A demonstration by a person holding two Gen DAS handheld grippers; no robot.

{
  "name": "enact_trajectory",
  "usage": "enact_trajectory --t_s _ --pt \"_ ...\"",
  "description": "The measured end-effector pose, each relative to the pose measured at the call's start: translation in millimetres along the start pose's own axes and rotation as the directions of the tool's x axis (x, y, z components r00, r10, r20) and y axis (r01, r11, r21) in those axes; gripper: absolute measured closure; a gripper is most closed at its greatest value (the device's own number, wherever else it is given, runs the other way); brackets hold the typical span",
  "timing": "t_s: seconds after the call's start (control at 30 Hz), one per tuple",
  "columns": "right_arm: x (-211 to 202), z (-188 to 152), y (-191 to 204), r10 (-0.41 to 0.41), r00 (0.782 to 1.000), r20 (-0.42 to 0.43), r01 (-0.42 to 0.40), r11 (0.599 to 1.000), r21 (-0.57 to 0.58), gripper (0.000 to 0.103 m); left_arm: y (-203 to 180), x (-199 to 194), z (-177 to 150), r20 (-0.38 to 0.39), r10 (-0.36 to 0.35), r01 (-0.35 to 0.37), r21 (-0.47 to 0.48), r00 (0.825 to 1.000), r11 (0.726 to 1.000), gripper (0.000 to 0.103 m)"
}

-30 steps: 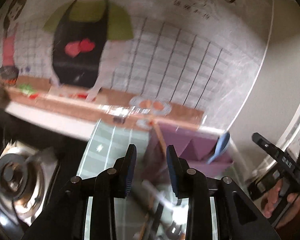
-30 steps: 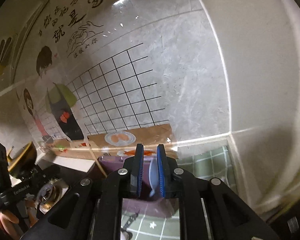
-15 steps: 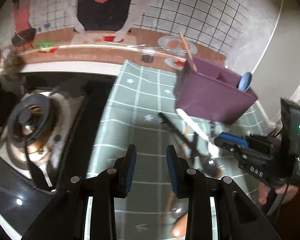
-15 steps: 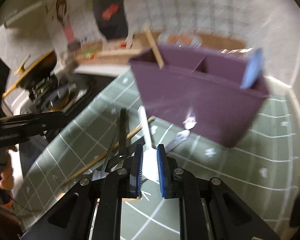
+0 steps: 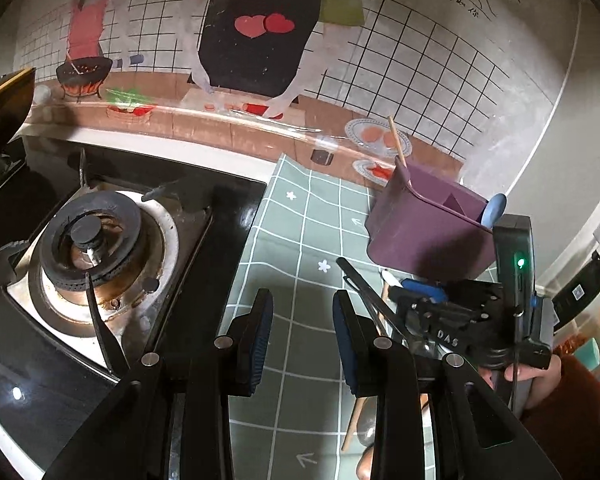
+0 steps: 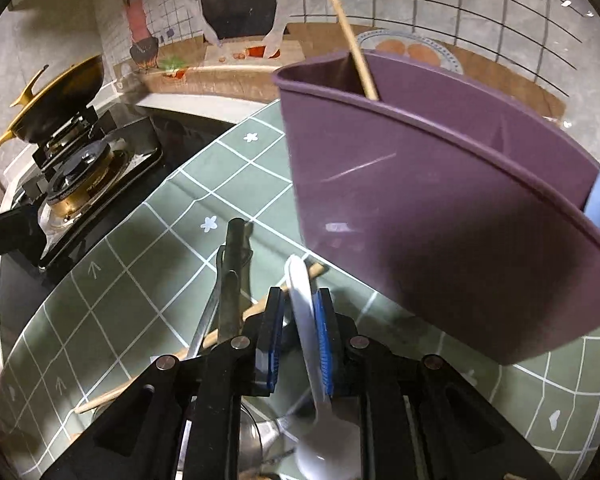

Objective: Organize utensils

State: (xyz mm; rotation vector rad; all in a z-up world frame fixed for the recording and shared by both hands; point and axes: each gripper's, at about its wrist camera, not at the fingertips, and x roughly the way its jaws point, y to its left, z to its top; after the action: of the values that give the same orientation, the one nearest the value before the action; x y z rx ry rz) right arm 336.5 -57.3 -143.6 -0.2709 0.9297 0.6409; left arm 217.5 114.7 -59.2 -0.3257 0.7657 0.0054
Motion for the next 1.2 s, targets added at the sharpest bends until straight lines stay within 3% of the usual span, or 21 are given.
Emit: enact_trajectory --t_s 0.13,0.23,0.43,0.5,0.67,0.73,0.87,1.03,1.2 --pt "2.4 -1.9 3.7 -0.022 1.0 0.003 0.022 1.0 -0.01 0.086 -1.9 8.3 -2.4 -0.024 0.004 -0.004 0.007 1.0 1.0 0.07" --pt "-2.4 -5.3 -2.1 -0.049 0.999 0.011 0.049 0.998 0.027 0.094 -7.1 18.2 -6.1 -0.052 0.002 -0.001 0.02 0.999 1.0 0.07" --pt "-53.2 -23.8 -27.2 -0.085 0.99 0.116 0.064 0.982 0.179 0.094 -23.9 41.4 -19.0 -0.136 -0.038 0.042 0.026 0.99 0.999 0.071" --pt "-77.8 -33.4 -35.1 -0.101 0.981 0.164 0.061 0.971 0.23 0.094 -34.6 44.7 -24.4 -0.151 -0.096 0.099 0.016 0.984 0.995 0.071" --pt "-138.9 -55.0 -50.9 -0.145 0.945 0.294 0.036 0.937 0.347 0.094 -80.6 44.4 -39.1 -0.174 -0.226 0.248 0.118 0.959 0.962 0.071" --pt "-159.2 -63.4 -58.3 -0.146 0.93 0.336 0.001 0.919 0.394 0.094 -98.7 46.2 -42.6 -0.179 -0.229 0.259 0.171 0.957 0.95 0.071" --pt "-185.0 -72.2 -63.3 -0.187 0.906 0.378 0.014 0.909 0.417 0.094 -122.6 48.1 -52.2 -0.202 -0.223 0.269 0.235 0.954 0.934 0.071" --pt "-203.3 -86.2 -66.7 -0.203 0.9 0.386 0.02 0.904 0.427 0.094 -132.9 35.0 -80.1 -0.207 -0.175 0.239 0.343 0.962 0.908 0.071" --pt "-215.2 -98.3 -66.2 -0.206 0.89 0.407 0.006 0.897 0.442 0.094 -116.0 28.3 -92.7 -0.177 -0.141 0.191 0.305 0.974 0.933 0.071"
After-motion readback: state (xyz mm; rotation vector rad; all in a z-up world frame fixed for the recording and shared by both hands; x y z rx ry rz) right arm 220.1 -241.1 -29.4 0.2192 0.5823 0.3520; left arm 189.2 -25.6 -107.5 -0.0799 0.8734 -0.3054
